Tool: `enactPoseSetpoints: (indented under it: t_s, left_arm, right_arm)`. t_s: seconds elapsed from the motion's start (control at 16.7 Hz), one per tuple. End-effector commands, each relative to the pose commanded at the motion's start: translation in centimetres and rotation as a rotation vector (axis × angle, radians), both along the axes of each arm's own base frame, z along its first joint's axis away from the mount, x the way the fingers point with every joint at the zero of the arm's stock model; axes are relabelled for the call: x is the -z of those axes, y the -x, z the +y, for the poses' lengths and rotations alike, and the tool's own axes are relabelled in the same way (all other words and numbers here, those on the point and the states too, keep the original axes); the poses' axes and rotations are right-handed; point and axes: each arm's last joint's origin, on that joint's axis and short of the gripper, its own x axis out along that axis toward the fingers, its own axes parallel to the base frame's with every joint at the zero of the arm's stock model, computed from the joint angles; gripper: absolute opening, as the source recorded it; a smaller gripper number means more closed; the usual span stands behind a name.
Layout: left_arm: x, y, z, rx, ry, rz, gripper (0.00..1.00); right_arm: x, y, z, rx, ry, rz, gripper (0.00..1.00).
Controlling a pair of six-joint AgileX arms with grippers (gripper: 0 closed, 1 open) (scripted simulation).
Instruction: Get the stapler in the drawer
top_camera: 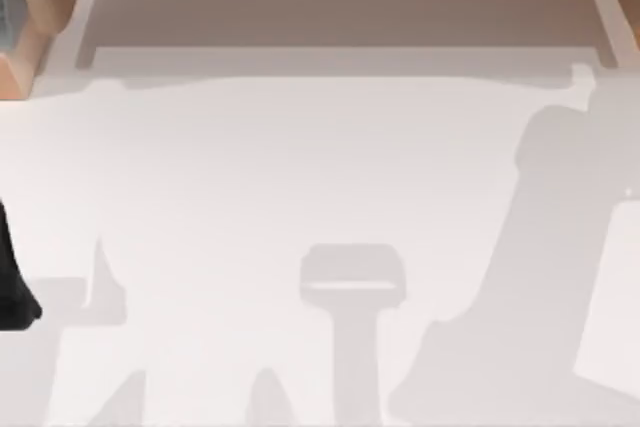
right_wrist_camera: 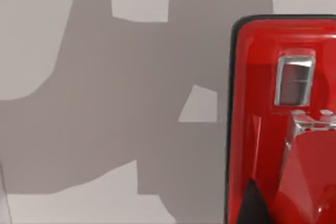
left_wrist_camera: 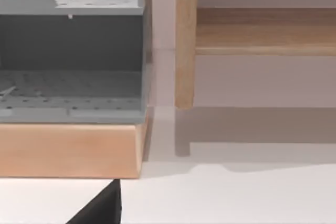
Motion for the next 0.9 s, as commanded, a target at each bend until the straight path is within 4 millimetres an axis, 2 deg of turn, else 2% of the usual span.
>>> enactPoseSetpoints:
  t_s: [0.12,0.42,0.54,0.66,0.9]
  left_arm:
    - [0.0,0.0,0.0,0.000,0.000,0.000,1.00]
    - [0.0,0.0,0.0,0.000,0.000,0.000,1.00]
    - [0.0,0.0,0.0,0.000,0.000,0.000,1.00]
    - [0.0,0.0,0.0,0.000,0.000,0.000,1.00]
    - [0.0,0.0,0.0,0.000,0.000,0.000,1.00]
  right_arm:
    - [-0.9,0.1,-0.1,-0.003,-0.004,-0.029,0.00]
    - [-7.4,1.8,-2.0,0.020,-0.051,-0.233,0.00]
    - [-8.2,2.0,-2.1,0.025,-0.057,-0.260,0.00]
    - [-7.0,1.7,-1.7,0.022,-0.056,-0.224,0.00]
    - [-1.2,0.2,-0.4,0.008,-0.012,-0.064,0.00]
